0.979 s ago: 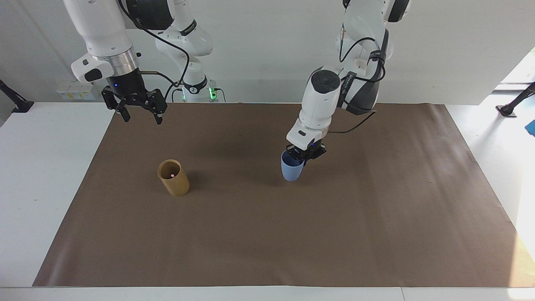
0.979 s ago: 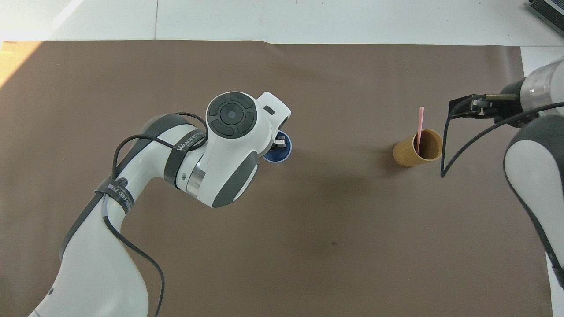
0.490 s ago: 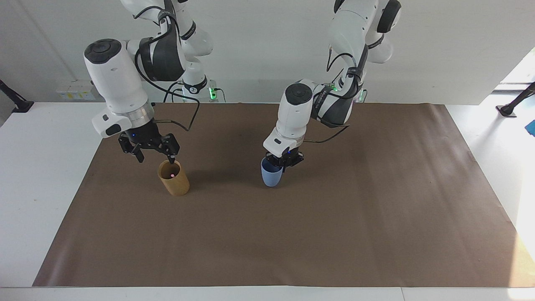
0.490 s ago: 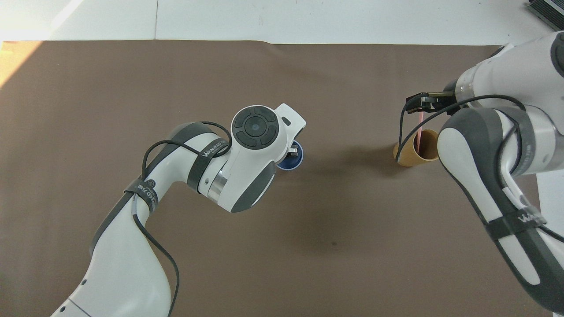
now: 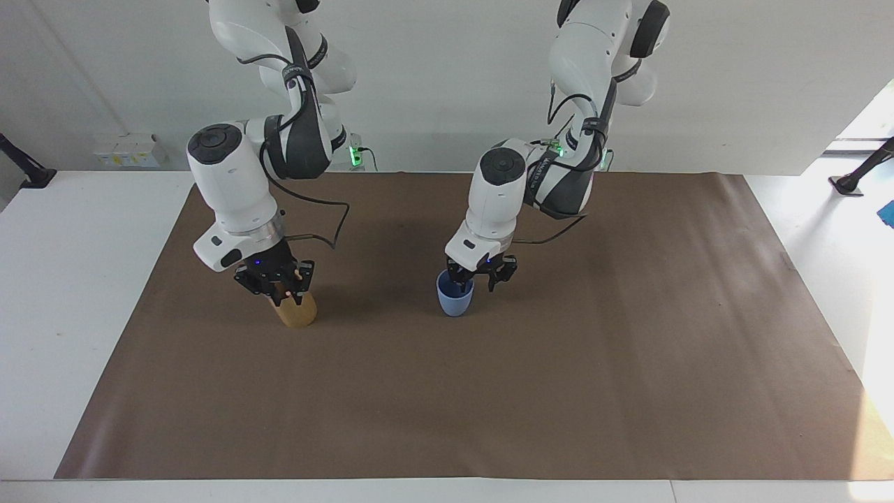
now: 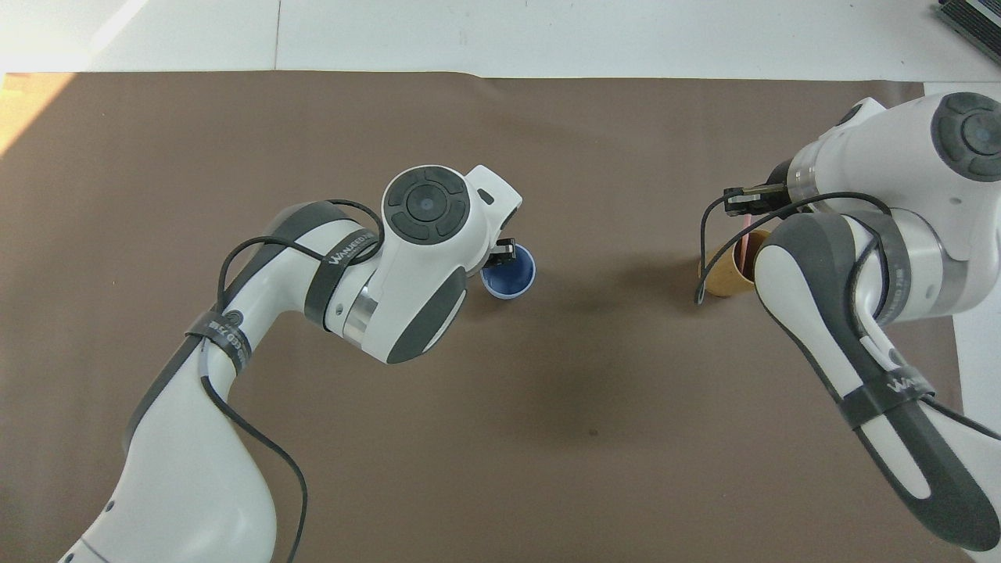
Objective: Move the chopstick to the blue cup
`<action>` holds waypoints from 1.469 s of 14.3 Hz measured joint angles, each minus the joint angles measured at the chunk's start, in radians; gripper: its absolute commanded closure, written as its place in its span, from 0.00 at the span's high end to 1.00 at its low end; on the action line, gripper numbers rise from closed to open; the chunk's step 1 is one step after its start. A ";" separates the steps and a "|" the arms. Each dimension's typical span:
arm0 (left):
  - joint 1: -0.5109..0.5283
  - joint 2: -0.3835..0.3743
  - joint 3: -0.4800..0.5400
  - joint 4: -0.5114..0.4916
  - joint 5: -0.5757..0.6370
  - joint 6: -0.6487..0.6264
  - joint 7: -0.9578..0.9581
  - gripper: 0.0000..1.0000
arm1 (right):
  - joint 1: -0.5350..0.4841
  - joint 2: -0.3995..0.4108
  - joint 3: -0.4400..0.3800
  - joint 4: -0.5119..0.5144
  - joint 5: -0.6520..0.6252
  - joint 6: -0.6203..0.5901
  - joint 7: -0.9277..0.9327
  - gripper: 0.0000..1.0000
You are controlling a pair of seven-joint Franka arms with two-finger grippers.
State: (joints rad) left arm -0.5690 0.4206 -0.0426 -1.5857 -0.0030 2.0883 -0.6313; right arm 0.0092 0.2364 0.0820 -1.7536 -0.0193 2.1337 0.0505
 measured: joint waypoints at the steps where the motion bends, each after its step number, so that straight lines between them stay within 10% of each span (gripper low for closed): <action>1: 0.024 -0.032 0.003 0.003 0.001 -0.026 0.001 1.00 | 0.000 -0.002 0.000 0.000 -0.002 0.000 -0.001 0.00; 12: 0.419 -0.330 0.008 -0.151 0.005 -0.272 0.599 1.00 | -0.004 -0.210 -0.003 0.000 -0.002 -0.083 -0.001 0.00; 21: 0.575 -0.389 0.009 -0.113 -0.011 -0.363 0.823 1.00 | 0.197 -0.278 0.006 -0.026 0.007 0.092 0.150 0.00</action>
State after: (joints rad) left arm 0.0063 0.0315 -0.0333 -1.6985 -0.0141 1.7251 0.1919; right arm 0.2066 -0.0415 0.0880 -1.7800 -0.0123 2.2255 0.2008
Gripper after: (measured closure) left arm 0.000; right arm 0.907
